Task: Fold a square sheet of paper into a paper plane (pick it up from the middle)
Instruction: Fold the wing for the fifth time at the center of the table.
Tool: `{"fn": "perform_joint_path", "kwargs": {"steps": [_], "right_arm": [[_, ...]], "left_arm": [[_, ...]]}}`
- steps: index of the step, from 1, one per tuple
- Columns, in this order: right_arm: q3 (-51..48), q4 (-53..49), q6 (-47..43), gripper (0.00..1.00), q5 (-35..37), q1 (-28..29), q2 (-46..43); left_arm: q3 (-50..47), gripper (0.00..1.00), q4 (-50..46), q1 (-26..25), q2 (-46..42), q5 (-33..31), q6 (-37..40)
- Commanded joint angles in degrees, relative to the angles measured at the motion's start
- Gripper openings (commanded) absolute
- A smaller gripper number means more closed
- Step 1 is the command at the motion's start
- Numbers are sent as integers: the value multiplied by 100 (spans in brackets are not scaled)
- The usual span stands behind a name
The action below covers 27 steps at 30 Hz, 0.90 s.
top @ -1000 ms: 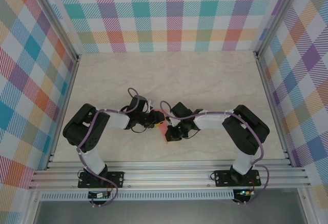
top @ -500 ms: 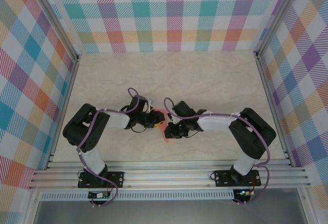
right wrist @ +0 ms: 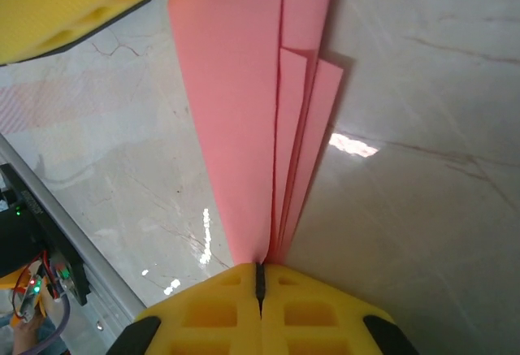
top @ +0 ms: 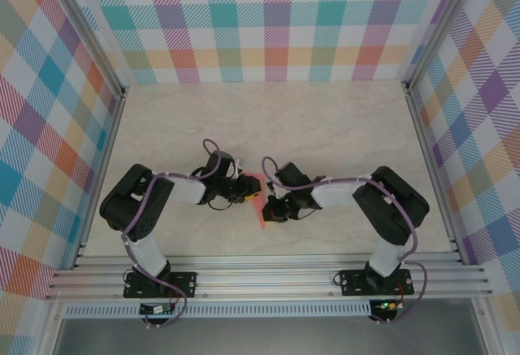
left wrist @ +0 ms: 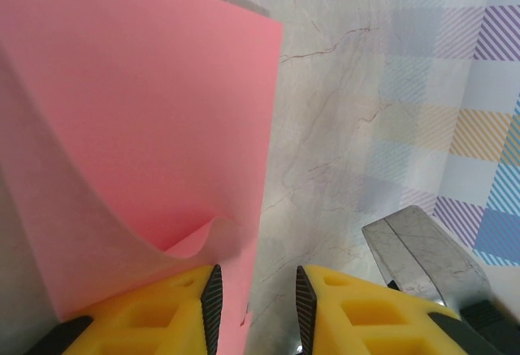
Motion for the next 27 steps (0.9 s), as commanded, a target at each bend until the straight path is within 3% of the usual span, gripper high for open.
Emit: {"fn": "perform_joint_path", "kwargs": {"steps": [1, 8, 11, 16, 19, 27], "right_arm": [[-43, -312, -126, 7, -180, 49, 220], [-131, -727, 44, 19, 724, -40, -862], [-188, -333, 268, 16, 661, -83, -1109], [-29, 745, 780, 3, -31, -77, -625], [-25, 1335, 1099, 3, -132, -75, -294], [-324, 1389, 1058, 1, -142, -75, 313]], "left_arm": [[-42, 32, -458, -54, 208, -149, 1], [-66, 32, -467, -54, 230, -159, -13], [-50, 32, -476, -54, 230, -152, -6], [-35, 32, -459, -54, 256, -141, -29], [-42, 32, -459, -56, 257, -142, -29], [15, 32, -495, -54, 240, -154, -17]]}}
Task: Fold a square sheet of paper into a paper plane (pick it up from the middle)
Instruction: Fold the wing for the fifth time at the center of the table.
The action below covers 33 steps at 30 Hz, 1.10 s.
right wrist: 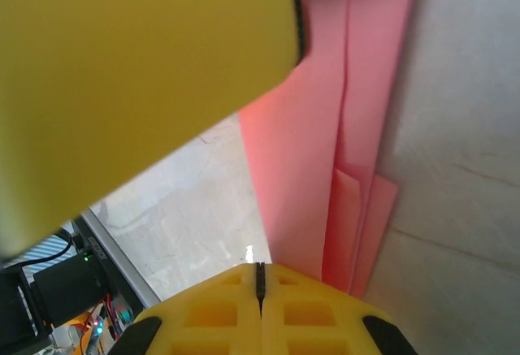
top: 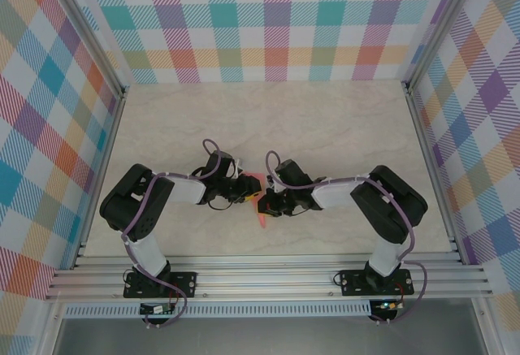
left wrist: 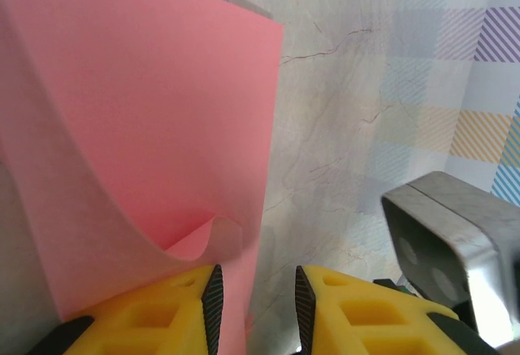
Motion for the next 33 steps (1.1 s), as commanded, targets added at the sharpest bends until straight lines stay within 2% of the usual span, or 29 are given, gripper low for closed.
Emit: {"fn": "perform_joint_path", "kwargs": {"steps": [1, 5, 11, 33], "right_arm": [[-213, 85, 9, 1, -191, -19, 279], [-414, -428, -249, 0, -65, -17, 404], [-79, -1544, -830, 0, -9, -26, 720], [253, -2524, -1985, 0, -360, -344, 711]], "left_arm": [[16, 32, -479, -54, 226, -148, 4], [174, 32, -605, -4, 215, -230, 91], [578, 32, -874, 187, 366, -237, 441], [1555, 34, -1291, 1041, 1059, 397, 1322]]}}
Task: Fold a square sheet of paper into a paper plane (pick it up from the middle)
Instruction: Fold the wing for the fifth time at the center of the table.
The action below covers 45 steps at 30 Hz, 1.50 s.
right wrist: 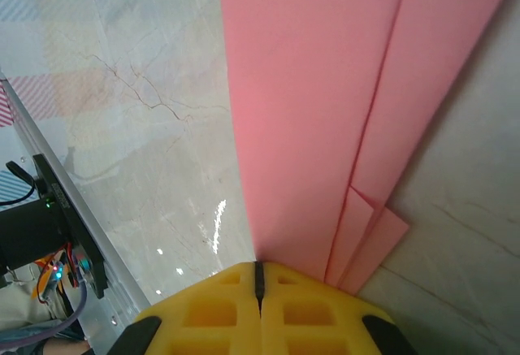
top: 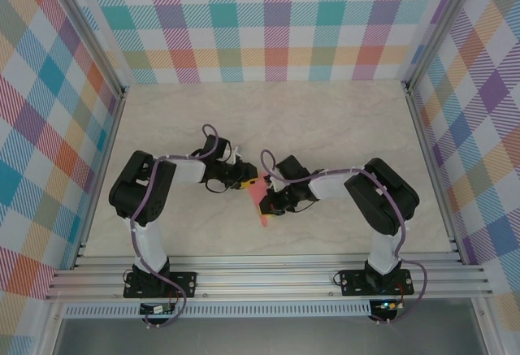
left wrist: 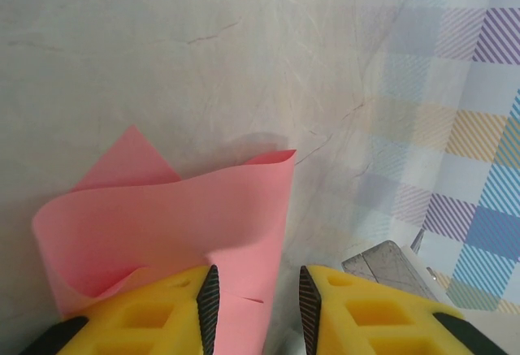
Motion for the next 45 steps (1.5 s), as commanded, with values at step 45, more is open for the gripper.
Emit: {"fn": "perform_joint_path", "kwargs": {"steps": [45], "right_arm": [[-38, -764, -152, 9, 110, -118, -824]], "left_arm": [[-586, 27, -56, -857, -673, -787, -194]]}}
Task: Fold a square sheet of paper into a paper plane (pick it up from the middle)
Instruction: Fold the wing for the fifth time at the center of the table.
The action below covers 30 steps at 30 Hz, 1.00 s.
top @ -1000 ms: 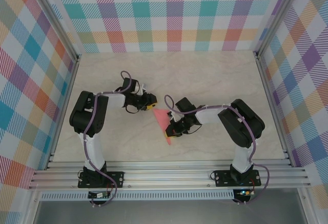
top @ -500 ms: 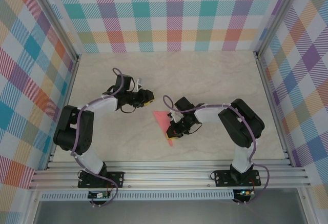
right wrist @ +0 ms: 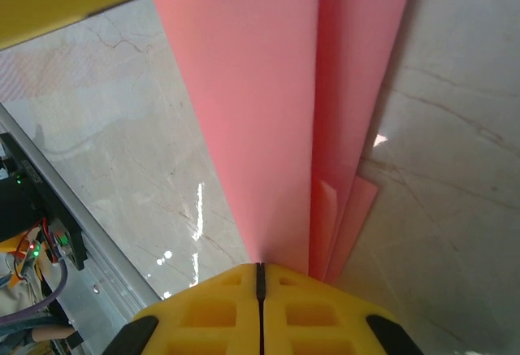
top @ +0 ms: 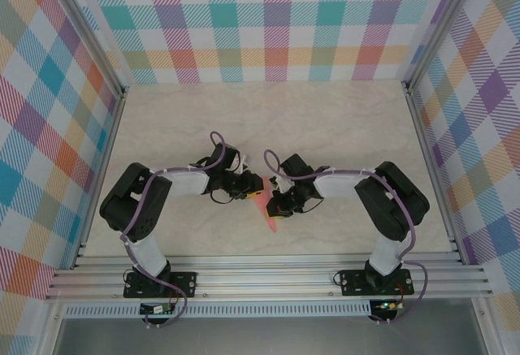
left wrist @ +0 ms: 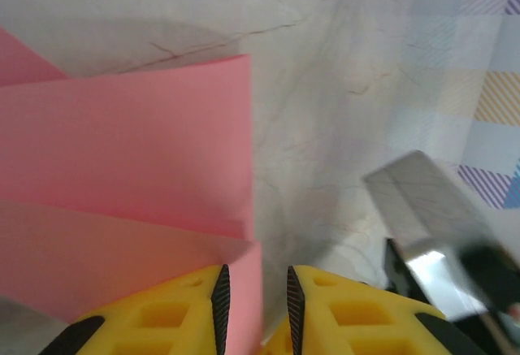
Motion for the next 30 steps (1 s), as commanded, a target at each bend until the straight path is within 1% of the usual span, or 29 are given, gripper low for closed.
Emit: {"fn": "perform_joint_path", "kwargs": {"steps": [1, 5, 11, 14, 20, 25, 30], "right_arm": [[-46, 348, 209, 10, -123, 14, -324], [116, 655, 433, 13, -264, 151, -103], [279, 514, 451, 13, -97, 220, 389], [50, 483, 399, 12, -116, 214, 420], [-614, 523, 216, 12, -260, 223, 44], [-825, 486, 59, 11, -507, 225, -20], [-930, 489, 15, 8, -547, 220, 36]], "left_arm": [[-17, 27, 157, -55, 191, -154, 61], [-5, 27, 216, -63, 368, -133, 57], [-34, 27, 189, -63, 402, -158, 77], [-8, 27, 119, -65, 411, -220, 81], [49, 27, -4, -6, 367, -388, 105], [183, 27, -72, 257, 349, -332, 242], [477, 28, -267, 656, 440, -179, 480]]}}
